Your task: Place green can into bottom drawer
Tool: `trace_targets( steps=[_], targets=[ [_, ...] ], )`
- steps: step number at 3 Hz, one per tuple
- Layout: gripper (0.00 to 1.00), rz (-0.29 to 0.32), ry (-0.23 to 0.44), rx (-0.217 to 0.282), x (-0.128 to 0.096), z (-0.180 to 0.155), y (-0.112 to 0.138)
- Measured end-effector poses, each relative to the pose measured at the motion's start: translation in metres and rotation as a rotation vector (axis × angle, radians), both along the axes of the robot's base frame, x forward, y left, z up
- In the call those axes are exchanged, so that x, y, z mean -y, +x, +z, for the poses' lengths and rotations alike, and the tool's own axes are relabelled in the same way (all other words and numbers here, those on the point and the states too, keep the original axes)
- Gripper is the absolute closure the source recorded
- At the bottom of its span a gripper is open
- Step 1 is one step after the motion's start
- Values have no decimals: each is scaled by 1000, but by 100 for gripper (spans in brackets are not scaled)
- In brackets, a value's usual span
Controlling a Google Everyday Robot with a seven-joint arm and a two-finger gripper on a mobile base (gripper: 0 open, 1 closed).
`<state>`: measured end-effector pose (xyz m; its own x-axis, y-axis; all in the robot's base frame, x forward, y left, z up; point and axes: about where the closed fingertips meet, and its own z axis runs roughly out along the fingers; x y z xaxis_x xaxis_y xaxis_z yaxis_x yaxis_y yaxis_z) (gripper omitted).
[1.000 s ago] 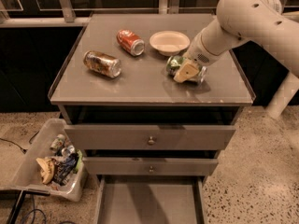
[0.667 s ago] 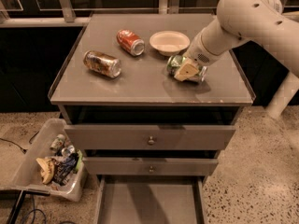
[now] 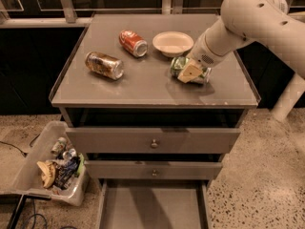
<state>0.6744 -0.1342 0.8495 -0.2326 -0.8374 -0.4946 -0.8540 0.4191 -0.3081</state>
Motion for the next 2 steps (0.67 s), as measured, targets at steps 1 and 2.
trace_targets(
  steps=[1,2],
  targets=[
    [100,12,28,3,9,6,-10],
    [100,40,70,33,22,28,-39]
  ],
)
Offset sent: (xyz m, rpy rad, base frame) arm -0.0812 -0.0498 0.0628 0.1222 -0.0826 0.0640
